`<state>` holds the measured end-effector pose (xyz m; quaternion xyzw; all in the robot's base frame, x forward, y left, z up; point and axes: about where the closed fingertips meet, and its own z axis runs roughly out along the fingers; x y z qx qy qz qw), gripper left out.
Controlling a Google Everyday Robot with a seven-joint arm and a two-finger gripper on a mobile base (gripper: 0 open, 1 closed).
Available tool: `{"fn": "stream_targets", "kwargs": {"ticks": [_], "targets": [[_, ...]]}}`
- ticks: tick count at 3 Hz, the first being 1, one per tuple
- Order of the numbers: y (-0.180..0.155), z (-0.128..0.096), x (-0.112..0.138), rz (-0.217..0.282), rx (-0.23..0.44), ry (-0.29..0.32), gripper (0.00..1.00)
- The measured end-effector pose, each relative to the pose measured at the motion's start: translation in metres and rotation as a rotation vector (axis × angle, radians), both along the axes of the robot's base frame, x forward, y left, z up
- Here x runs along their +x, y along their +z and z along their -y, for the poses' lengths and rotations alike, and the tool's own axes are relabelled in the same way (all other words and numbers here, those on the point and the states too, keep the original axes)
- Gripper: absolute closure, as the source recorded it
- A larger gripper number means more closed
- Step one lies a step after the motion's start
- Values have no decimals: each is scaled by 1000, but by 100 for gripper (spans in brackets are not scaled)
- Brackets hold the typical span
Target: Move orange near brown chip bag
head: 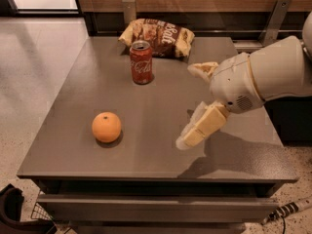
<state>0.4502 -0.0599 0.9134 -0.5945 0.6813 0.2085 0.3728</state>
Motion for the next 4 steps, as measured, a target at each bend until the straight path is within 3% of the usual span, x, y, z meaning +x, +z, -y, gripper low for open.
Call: {"fn": "stream_targets", "kwargs": {"ticks": [2,3,4], "targets": [[-24,-69,-4,47,183,112,0],[-24,-69,-4,47,183,113,0],[-36,-97,3,29,213,145,0]]}}
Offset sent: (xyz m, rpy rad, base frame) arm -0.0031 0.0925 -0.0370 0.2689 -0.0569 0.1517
